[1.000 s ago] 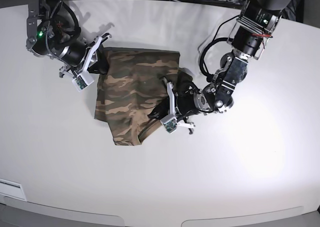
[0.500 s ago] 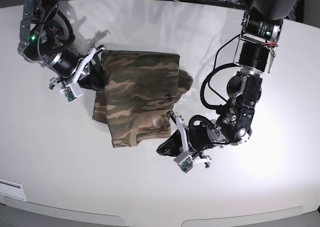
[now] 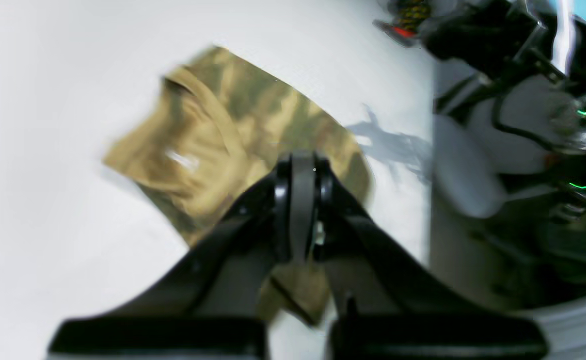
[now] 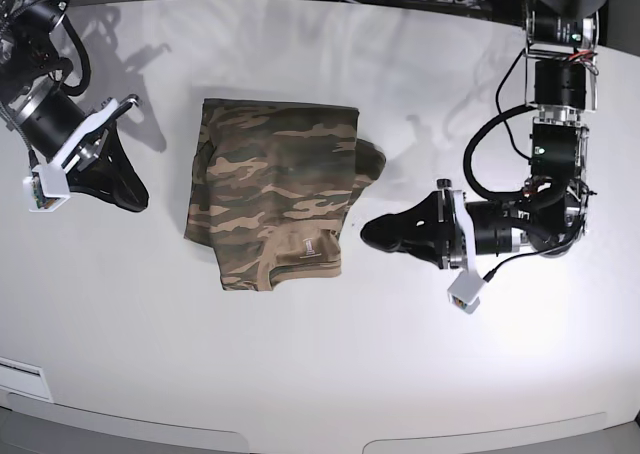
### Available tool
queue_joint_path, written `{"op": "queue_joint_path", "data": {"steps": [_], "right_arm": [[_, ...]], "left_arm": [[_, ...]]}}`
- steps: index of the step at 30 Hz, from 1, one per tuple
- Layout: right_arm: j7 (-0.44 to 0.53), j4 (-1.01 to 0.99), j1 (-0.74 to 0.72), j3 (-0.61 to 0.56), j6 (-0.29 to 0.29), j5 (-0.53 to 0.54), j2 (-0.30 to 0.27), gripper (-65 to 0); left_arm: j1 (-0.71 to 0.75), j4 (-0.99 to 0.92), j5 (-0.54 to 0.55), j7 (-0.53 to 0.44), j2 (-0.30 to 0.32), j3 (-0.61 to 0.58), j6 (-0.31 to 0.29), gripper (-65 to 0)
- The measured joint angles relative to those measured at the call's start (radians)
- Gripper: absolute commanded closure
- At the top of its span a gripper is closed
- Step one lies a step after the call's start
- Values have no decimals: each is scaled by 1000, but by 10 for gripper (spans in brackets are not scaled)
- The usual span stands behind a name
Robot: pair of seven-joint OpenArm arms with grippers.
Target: Fold the T-shirt properly
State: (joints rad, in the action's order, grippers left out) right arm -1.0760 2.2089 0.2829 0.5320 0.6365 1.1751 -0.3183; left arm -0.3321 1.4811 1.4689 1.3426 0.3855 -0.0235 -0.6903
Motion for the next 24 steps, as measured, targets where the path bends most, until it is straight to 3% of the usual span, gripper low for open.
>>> {"op": "queue_joint_path", "data": {"steps": [4,7,19,24], "right_arm": [[-101,52,47,56,56,172,0,0],[-148,84,117,88,57,248,0,0],[-212,127,409,205,59,281,-1,0],[-299,128,554,251,60,280,0,0]], "left_arm": [[76,69,-19,55,42,43,0,0],[139,190,-12,54,81,43,0,0],[544,621,-11,56,248,58,0,0],[760,770,-10,58,261,152,0,0]]}}
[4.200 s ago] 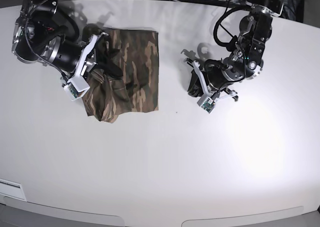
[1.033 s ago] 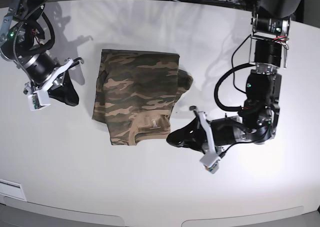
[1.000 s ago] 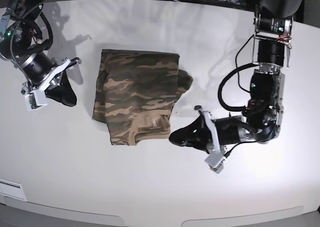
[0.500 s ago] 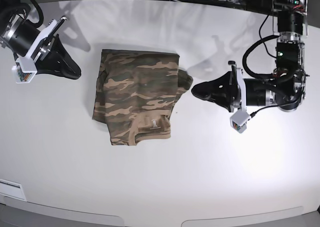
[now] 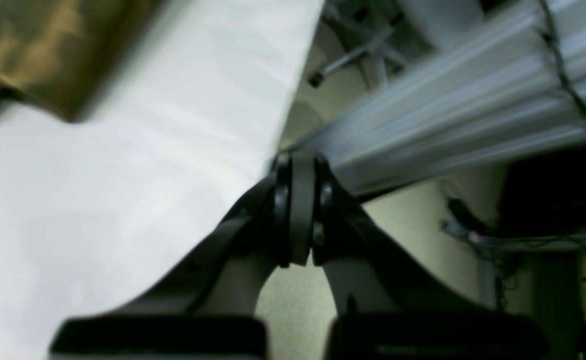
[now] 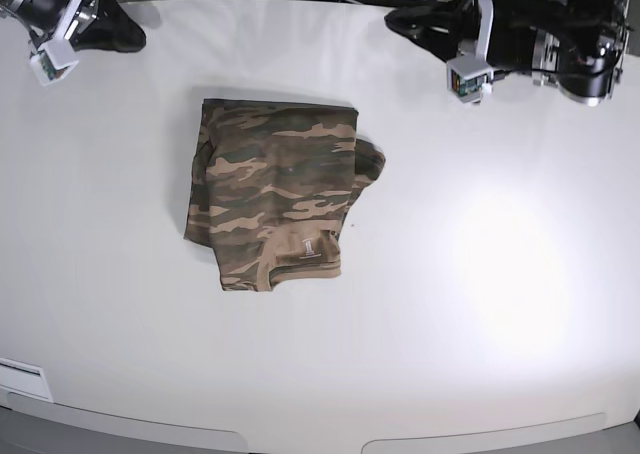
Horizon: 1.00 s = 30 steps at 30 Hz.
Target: Fold the T-shirt properly
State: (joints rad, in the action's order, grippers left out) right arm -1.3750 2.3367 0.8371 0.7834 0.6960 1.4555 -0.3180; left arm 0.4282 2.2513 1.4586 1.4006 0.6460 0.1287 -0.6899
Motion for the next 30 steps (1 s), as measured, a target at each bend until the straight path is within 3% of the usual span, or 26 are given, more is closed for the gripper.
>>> {"op": "queue_joint_path", "data": {"steps": [6,14,22,30], "right_arm": [[-33,0,134,11,1,4,0,0],[-29,0,262,11,0,5,-3,0],[-25,-68,345,6,1,14,-2,0],[-24,-286,365,-37,1,14,-1,0]], "left_arm": [[261,91,1,-6,2,84,0,0],[520,91,0,-7,3,93,0,0],[678,91,-35,-13,-6,94,0,0],[776,91,-95,-13,-5,93,0,0]]}}
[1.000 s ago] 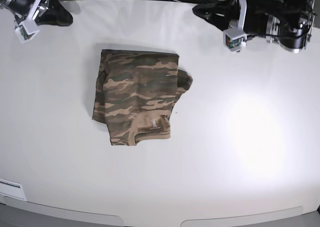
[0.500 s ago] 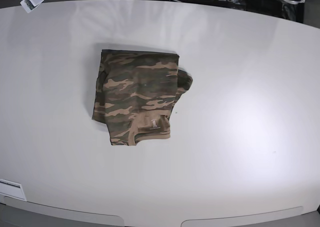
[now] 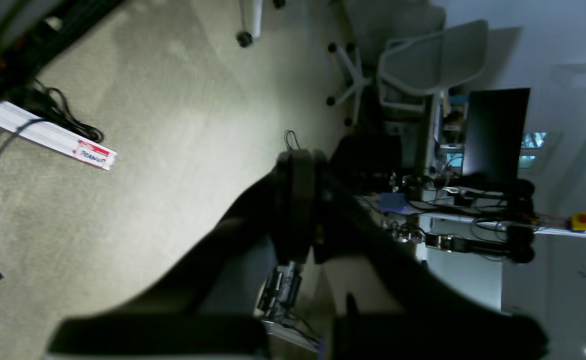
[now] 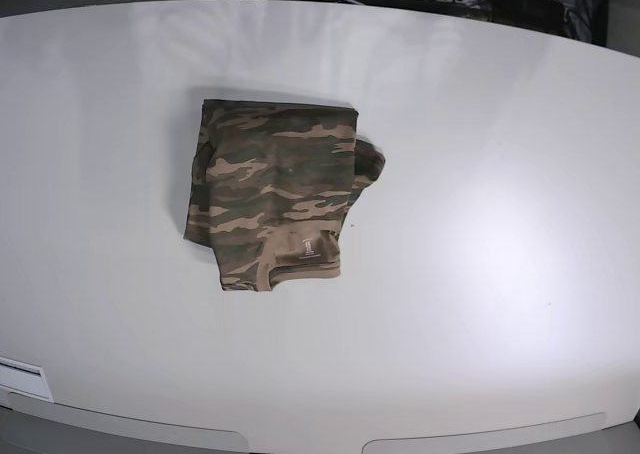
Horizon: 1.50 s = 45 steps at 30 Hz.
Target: Fold the T-shirt properly
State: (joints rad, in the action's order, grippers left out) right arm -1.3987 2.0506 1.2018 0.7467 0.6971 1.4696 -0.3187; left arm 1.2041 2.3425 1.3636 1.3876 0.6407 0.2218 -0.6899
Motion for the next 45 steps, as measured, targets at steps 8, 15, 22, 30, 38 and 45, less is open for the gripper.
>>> {"op": "queue_joint_path", "data": {"steps": [8,15,22,30,38,45], "right_arm": [[3,-171,0,-134,0,-2,0,0],[84,-254,-3,-284,-2,-200,0,0],[441,-377,-85,-421,-4,-634,0,0],[747,-650,-324,-632,-53,-966,3,0],[927,-1001,-592,-827,-216,-1136,17,0],[1139,-1285,-772,-911,-323,-1269,127,0]], "left_arm": [[12,0,-44,-4,0,0,0,0],[11,-151,-166,-166,-1,0,-4,0],[-147,-516,-521,-448,-82,0,43,0],[-484,-1062,-663,-631,-229,-4,37,0],[-771,-1601,-1060,-1075,-313,-2,46,0],[-922,-1844,-1263,-1398,-425,-208,417,0]]}}
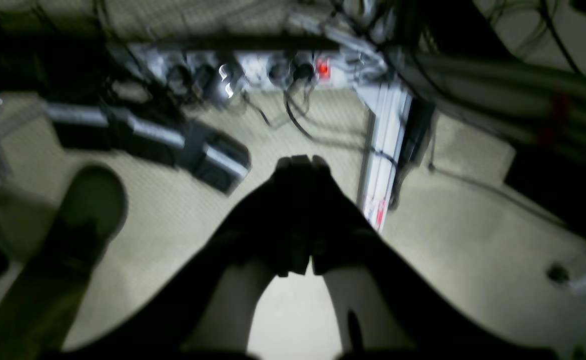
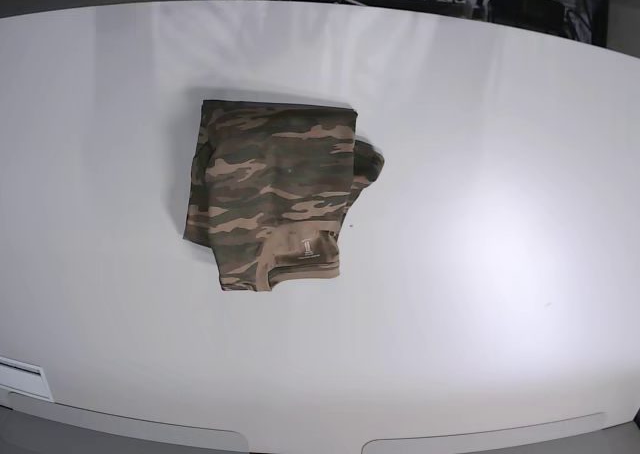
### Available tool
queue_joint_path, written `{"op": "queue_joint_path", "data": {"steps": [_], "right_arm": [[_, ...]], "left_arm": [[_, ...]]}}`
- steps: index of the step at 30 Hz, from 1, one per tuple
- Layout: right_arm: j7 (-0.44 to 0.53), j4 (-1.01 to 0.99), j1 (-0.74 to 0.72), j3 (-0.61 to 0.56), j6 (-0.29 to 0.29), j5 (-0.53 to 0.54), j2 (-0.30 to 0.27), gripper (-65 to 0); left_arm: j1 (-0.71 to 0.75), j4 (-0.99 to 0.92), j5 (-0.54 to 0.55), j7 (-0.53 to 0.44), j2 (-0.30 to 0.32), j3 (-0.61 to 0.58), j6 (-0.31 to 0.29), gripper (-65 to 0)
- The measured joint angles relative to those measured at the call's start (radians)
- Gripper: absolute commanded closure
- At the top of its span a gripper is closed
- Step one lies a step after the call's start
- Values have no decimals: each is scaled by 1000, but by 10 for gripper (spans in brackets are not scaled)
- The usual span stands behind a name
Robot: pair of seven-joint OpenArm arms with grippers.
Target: Fold the T-shirt properly
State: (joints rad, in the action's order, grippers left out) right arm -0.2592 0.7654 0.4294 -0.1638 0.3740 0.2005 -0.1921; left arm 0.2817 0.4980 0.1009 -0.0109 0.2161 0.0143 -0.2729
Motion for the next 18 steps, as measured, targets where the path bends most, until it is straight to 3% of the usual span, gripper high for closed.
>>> {"op": "queue_joint_path", "data": {"steps": [3,5,7,10,18], "right_arm": [[4,-67,-48,-21,-31,-18,54,0],[5,-85,-68,-24,-83,-69,86,0],[9,-85,-75,-24,-102,-73,94,0],[9,-85,-80,-23,-114,-82,84,0],[39,-85,-88,-23,-109,-81,87,0]], "left_arm": [[-40,-15,10,-16,-53,-146,87,0],[-49,-14,57,-17,-79,-220,191,0],[-48,-15,132,-18,-81,-274,241,0],[-43,-21,201,-23,-69,-335,243,0],[-50,-20,233,-27,-78,-374,214,0]]}}
